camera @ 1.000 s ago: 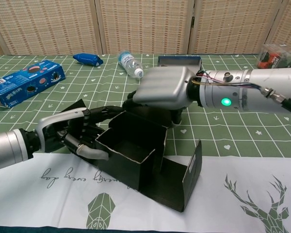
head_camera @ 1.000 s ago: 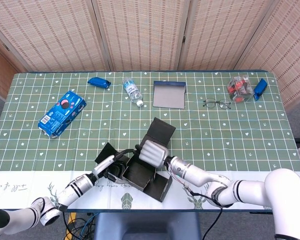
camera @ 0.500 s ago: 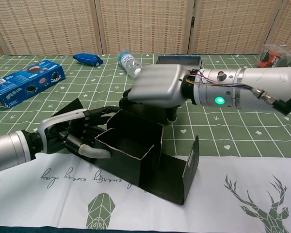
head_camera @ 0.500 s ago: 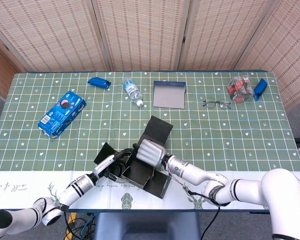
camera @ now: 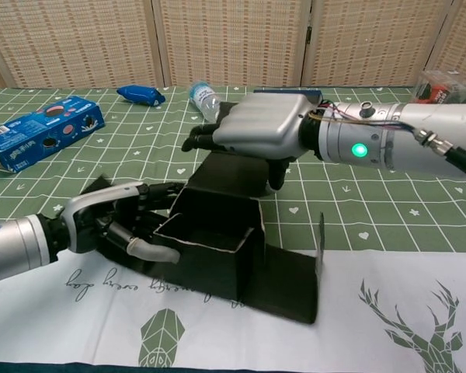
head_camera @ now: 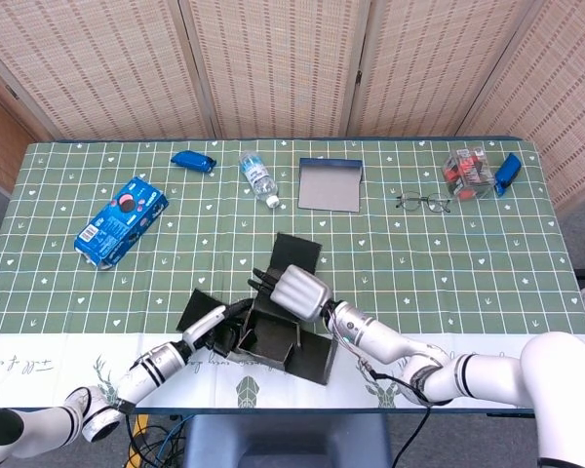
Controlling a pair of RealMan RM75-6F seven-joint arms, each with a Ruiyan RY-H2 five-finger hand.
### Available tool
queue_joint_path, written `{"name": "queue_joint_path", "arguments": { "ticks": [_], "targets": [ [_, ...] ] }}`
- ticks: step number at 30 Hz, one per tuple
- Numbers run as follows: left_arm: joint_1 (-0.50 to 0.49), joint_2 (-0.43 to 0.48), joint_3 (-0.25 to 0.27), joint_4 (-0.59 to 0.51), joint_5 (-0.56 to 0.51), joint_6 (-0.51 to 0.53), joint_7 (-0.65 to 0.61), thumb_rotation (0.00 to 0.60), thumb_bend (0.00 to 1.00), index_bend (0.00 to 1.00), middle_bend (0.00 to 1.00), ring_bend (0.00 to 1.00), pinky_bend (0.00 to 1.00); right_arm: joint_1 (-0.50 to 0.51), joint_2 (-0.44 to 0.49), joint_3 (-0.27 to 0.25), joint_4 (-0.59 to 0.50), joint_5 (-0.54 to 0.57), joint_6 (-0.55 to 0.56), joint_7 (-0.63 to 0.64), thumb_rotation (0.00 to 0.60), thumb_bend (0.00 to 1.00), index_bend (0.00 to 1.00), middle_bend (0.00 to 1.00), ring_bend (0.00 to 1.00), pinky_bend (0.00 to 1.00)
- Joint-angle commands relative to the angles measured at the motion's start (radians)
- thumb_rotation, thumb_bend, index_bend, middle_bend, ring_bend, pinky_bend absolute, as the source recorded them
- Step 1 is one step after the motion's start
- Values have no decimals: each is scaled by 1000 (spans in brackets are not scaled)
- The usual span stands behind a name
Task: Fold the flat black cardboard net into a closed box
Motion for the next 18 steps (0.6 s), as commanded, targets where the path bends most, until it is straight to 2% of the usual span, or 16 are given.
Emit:
{"name": "queue_joint_path", "arguments": {
  "ticks": [1, 18],
  "targets": [
    [1, 0, -1, -1, -2, 1, 0, 600, 153, 272, 217, 545, 678, -5, 1, 2, -1, -1, 7, 8, 600, 270, 0, 0, 681, 1000],
    [3, 29, -15, -40, -17, -1, 27, 600, 154, 270, 217, 545, 678, -51, 52, 10, -52, -21, 62, 105, 600, 249, 0, 0, 676, 1000]
  ]
}}
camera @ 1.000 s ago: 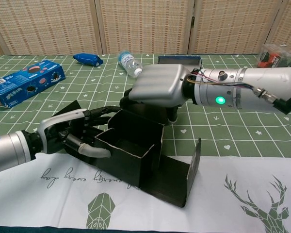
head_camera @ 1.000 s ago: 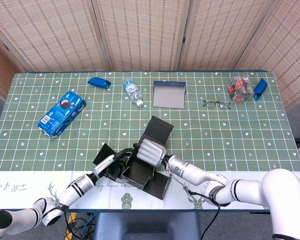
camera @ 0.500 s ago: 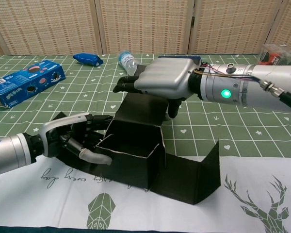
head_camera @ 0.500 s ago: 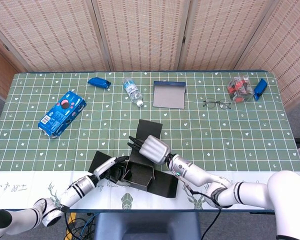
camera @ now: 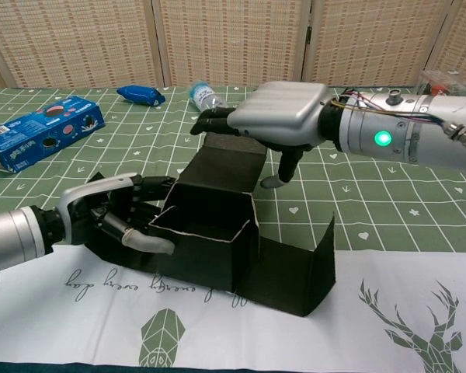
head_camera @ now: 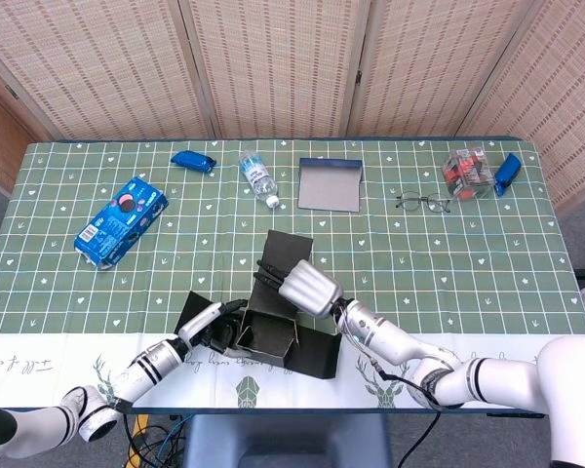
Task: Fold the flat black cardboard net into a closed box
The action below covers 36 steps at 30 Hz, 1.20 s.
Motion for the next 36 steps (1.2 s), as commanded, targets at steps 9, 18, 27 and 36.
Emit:
{"name": "queue_joint_path", "arguments": {
  "ticks": [9, 18, 27, 36],
  "targets": [
    [5, 41, -22, -39, -16, 15, -8, 600, 154, 270, 217, 544, 679, -56, 55, 8, -53, -6, 68, 54, 600, 249, 0, 0, 676, 1000],
    [24, 125, -39, -95, -37, 42, -118, 600, 153, 271, 217, 538, 679, -151, 122, 6, -103, -31, 185, 162, 600, 249, 0, 0, 676, 1000],
    [35, 211, -48, -110, -38, 64, -242, 600, 153, 270, 217, 534, 679, -248, 125, -4, -91, -116, 337, 292, 600, 249, 0, 1, 676, 1000],
    [34, 277, -51, -140, -40, 48, -282, 600, 154, 268, 217, 533, 679, -313, 119, 1, -65, -141, 414, 377, 600, 250, 0, 12, 676, 1000]
  ]
}}
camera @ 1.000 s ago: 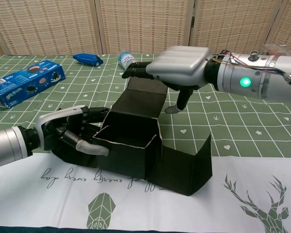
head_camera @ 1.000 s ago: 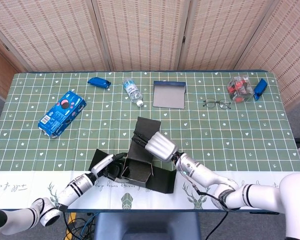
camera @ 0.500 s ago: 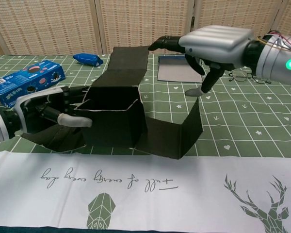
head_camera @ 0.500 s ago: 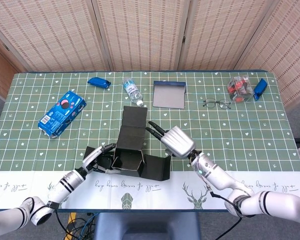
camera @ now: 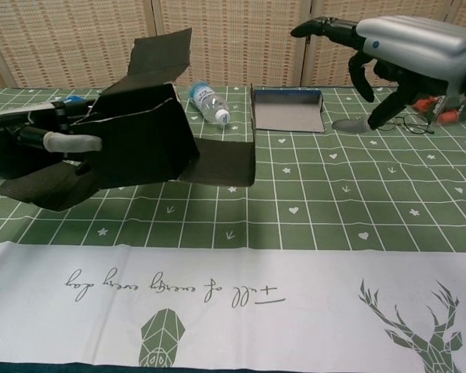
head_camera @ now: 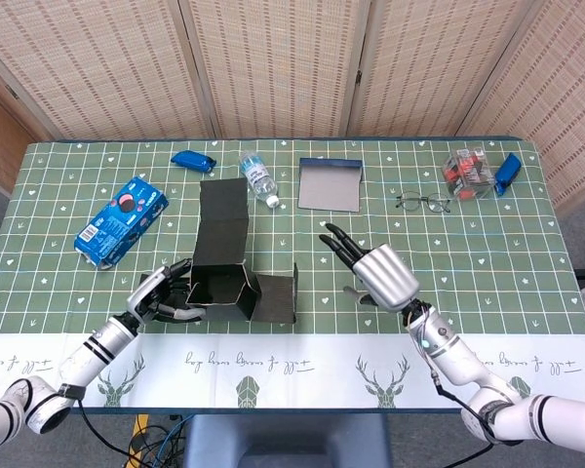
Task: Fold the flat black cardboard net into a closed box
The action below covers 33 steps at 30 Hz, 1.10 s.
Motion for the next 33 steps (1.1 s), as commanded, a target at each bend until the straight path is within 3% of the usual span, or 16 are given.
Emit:
{"name": "queue_joint_path", "arguments": {
  "ticks": [1, 5, 9, 21, 27, 33],
  "targets": [
    [1, 11, -3, -13, -5, -7, -8, 600, 153, 268, 217, 533, 679, -17, -8, 2, 14, -9, 14, 23, 600, 249, 0, 12, 676, 1000],
    [-5, 28, -11, -39, -7, -14, -30, 600, 153, 268, 217, 533, 679, -19, -50, -4, 51, -39, 18, 14, 600, 247, 0, 5, 676, 1000],
    [-20, 51, -21, -70, -3, -28, -66, 600, 153, 267, 217, 533, 678, -16, -144, -2, 126, -82, 48, 1, 600, 182, 0, 0, 676, 1000],
    [-52, 108, -15, -139, 20, -72, -85, 600, 153, 262, 217, 533, 679, 40, -467, 59, 457, -225, 228, 75, 600, 127, 0, 0, 643, 1000],
    [-55, 102, -5, -135, 21, -92, -29, 600, 153, 261, 217, 532, 679, 90, -507, 77, 522, -269, 249, 102, 600, 197, 0, 8, 643, 1000],
    [-54, 84, 4, -118, 18, -108, 34, 600, 153, 261, 217, 531, 679, 123, -469, 66, 485, -288, 207, 94, 600, 205, 0, 44, 644, 1000]
  ]
}}
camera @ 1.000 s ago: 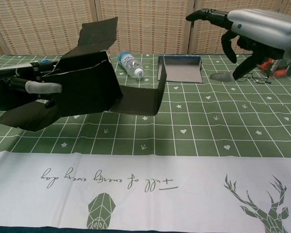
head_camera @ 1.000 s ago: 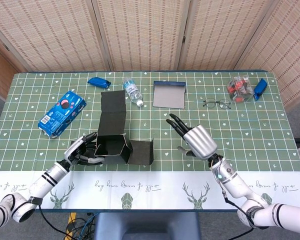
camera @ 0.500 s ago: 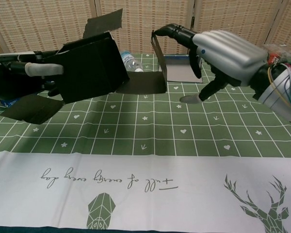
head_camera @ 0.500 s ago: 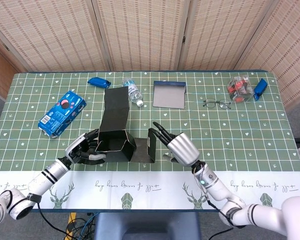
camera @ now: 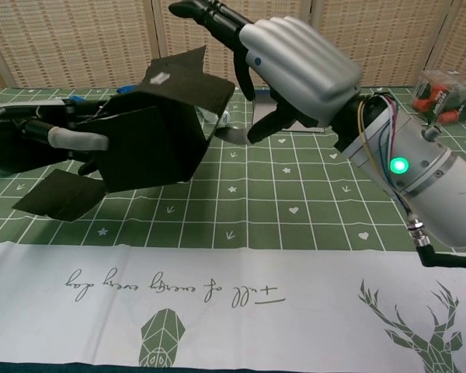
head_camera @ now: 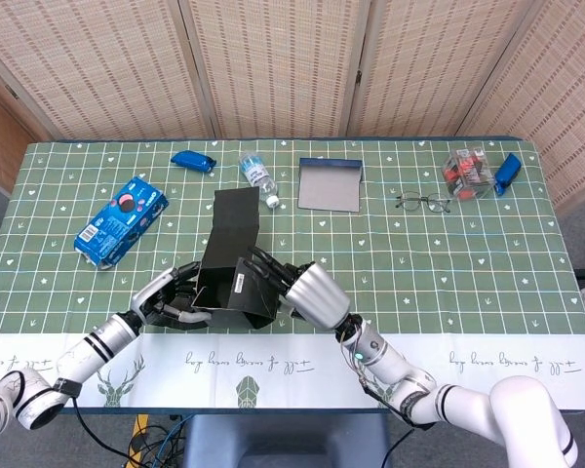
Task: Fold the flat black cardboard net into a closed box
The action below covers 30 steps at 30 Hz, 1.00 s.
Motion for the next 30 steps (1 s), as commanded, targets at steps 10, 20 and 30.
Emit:
{"name": "queue_joint_path", "arguments": {
  "ticks": [10, 20, 30],
  "targets": [
    [5, -50, 8, 51, -5, -13, 140, 600, 153, 261, 217, 529, 678, 33, 89, -18, -108, 7, -107, -55, 600, 205, 0, 106, 664, 1000],
    [9, -109, 11, 97, -17, -36, 279, 600, 153, 261, 217, 526, 678, 57, 100, -85, -83, -24, -195, -95, 600, 239, 82, 199, 699, 1000],
    [15, -205, 22, 179, -26, -69, 422, 600, 153, 262, 217, 525, 678, 54, 17, -150, 83, -56, -200, -36, 600, 280, 96, 212, 704, 1000]
  ]
}}
